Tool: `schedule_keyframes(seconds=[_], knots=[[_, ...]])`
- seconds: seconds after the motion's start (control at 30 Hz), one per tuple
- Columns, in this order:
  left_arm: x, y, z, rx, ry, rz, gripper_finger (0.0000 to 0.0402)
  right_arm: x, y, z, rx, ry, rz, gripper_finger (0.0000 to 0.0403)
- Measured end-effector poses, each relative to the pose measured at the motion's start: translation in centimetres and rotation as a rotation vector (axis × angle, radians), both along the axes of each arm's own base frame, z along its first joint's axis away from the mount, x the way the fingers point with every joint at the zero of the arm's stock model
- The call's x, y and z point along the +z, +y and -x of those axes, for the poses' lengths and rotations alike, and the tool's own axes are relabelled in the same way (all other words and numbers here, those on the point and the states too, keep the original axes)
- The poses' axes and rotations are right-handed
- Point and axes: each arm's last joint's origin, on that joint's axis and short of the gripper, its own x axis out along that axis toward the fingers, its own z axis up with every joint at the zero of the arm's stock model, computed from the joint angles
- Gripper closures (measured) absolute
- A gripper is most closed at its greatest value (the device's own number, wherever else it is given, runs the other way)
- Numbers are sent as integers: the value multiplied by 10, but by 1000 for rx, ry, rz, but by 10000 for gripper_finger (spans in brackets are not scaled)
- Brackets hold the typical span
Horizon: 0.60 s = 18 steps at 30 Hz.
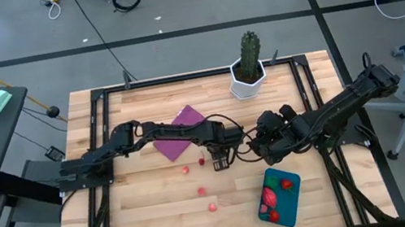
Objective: Pick and placing Produce into tupperware
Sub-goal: Put the cherry into the blue bin
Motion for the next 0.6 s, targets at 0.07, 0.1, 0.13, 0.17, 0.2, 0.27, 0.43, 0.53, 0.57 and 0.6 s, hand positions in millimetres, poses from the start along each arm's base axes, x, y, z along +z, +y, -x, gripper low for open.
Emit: schedule_keyframes(seconds=[0.07, 0.1, 0.13, 0.17, 0.2, 0.27, 0.43, 0.53, 0.57, 0.6], knots=[[0, 0, -1, -18, -11, -5, 339, 0, 0, 0, 0, 0, 1, 225], [0, 0, -2, -27, -16, -8, 357, 0, 0, 0, 0, 0, 0, 225], [0, -1, -3, -38, -22, -12, 377, 0, 0, 0, 1, 0, 1, 225], [0, -2, -3, -43, -24, -14, 388, 0, 0, 0, 1, 0, 1, 225], [0, -5, -3, -47, -25, -17, 391, 0, 0, 0, 0, 0, 2, 225], [0, -13, -3, -65, -26, -27, 391, 0, 0, 0, -6, -6, 6, 225], [4, -47, -6, -137, -97, -21, 396, 2, -2, 0, -23, -33, 77, 225], [15, -80, -5, -207, -166, 5, 398, 3, -2, 0, -32, -59, 113, 225], [20, -90, -7, -229, -219, 15, 398, 5, -2, -1, -39, -76, 124, 225], [24, -101, -7, -258, -258, 16, 398, 5, -4, 0, -46, -78, 147, 225]])
